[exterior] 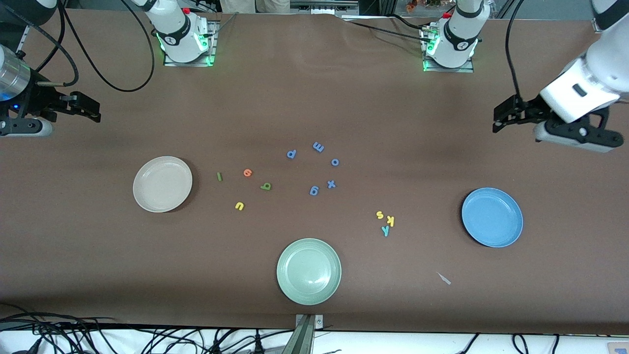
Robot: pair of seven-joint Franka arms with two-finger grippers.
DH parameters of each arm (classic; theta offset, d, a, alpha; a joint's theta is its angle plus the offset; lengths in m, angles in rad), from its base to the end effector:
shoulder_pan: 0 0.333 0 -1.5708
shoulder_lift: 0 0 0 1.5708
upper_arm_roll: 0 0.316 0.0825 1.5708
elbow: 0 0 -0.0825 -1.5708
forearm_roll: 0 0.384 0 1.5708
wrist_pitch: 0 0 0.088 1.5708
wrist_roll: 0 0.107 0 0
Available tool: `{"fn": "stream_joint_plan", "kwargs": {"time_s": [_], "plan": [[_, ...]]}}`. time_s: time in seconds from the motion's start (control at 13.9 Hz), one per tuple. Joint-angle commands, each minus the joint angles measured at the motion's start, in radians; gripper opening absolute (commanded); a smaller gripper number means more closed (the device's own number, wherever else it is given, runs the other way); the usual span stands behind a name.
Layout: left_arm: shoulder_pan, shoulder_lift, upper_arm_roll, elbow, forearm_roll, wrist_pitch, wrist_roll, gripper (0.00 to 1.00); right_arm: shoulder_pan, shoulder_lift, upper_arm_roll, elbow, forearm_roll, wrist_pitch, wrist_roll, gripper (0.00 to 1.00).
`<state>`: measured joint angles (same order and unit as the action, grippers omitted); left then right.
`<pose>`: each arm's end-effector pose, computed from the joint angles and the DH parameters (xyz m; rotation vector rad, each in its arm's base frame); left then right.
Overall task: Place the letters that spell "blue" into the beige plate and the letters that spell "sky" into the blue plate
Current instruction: 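Move the left gripper to the yellow k while the right gripper reaches the green stick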
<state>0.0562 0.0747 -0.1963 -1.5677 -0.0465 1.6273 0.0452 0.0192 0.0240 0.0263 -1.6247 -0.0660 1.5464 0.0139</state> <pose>0.5750 -0.0818 0.5894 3.0685 -0.2799 -0.0255 0.5557 0.0179 0.5841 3.0690 0.0512 -0.1541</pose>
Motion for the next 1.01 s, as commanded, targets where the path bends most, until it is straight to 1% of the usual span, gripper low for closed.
{"fn": "stream_joint_plan", "kwargs": {"time_s": [0.0,0.43,0.58,0.65,0.79,0.94], "plan": [[0.005,-0.047,0.009,-0.014,-0.019,0.003,0.005,1.0,-0.002,0.005,0.001,0.016,0.018,-0.015,0.009,1.0],[0.027,-0.059,0.04,-0.028,0.004,-0.034,-0.001,1.0,-0.002,0.005,0.001,0.016,0.018,-0.015,0.009,1.0],[0.011,-0.026,0.035,-0.053,-0.012,-0.014,0.004,1.0,-0.002,0.005,0.001,0.014,0.018,-0.015,0.009,1.0],[0.005,-0.006,0.026,-0.07,-0.013,0.038,0.005,1.0,-0.002,0.005,0.001,0.013,0.018,-0.015,0.009,1.0],[-0.032,0.031,0.02,-0.133,-0.038,0.174,0.005,1.0,-0.002,0.005,0.001,0.013,0.018,-0.015,0.009,1.0],[-0.067,0.106,0.02,-0.182,-0.079,0.308,0.005,1.0,-0.002,0.005,0.001,0.013,0.018,-0.014,0.009,1.0]]}}
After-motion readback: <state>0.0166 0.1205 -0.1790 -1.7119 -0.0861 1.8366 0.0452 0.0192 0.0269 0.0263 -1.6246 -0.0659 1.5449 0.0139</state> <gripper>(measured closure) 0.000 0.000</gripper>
